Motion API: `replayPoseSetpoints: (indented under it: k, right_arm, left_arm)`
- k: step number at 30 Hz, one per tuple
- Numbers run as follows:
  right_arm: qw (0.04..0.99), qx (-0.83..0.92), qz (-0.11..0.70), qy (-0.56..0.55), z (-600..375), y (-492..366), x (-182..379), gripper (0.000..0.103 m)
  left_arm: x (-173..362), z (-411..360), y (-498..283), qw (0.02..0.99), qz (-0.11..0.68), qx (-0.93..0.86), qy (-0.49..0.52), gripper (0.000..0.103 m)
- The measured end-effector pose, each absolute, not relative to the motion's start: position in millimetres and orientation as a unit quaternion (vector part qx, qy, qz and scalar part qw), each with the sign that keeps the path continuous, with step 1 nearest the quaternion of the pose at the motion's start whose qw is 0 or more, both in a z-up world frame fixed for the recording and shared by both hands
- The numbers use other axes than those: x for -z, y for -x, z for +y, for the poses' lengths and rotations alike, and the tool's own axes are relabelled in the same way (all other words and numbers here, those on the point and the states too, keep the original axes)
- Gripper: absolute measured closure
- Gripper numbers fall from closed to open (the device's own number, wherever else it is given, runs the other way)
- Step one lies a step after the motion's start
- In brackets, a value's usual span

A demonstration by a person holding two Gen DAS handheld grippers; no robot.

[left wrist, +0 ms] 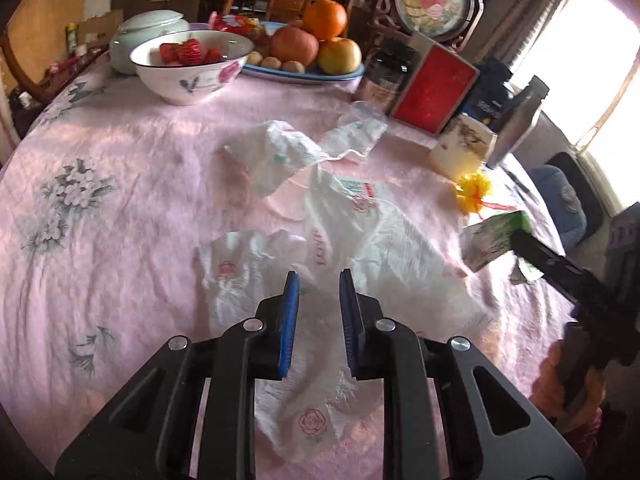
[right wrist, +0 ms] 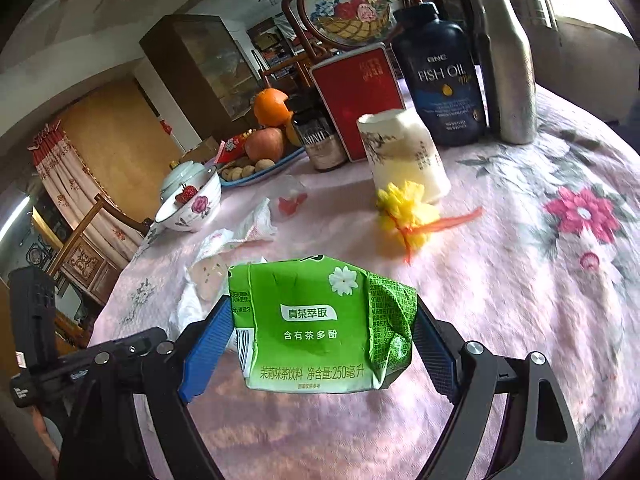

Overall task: Collect trash
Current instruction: 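Grasp the crumpled tissue with the left tool while the right tool grasps the green pouch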

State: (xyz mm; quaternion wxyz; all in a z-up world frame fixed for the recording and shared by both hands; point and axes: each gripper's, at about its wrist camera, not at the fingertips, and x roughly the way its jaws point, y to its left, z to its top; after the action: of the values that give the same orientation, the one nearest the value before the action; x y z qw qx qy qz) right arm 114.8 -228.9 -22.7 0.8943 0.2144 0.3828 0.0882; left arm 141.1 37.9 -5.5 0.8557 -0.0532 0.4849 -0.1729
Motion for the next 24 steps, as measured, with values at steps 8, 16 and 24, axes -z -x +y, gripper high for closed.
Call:
replayPoseSetpoints:
  k: [8, 16, 24]
  right_arm:
    - [0.879, -0.106, 0.409, -0.219, -224.8, -116.6, 31.3, 0.018]
    - [0.861, -0.111, 0.431, -0.246, -232.0, -119.7, 42.2, 0.018]
    - [0.852, -0.130, 0.433, -0.264, -231.7, -121.6, 46.9, 0.072]
  left_arm:
    - [3.0, 17.5, -132.2, 0.871, 0.459, 0.176, 0.012, 0.007]
    - [49.0, -16.9, -135.0, 0.840, 0.512, 0.134, -0.121, 0.007]
    - [15.4, 16.8, -136.7, 0.867, 0.476, 0.143, -0.038, 0.097]
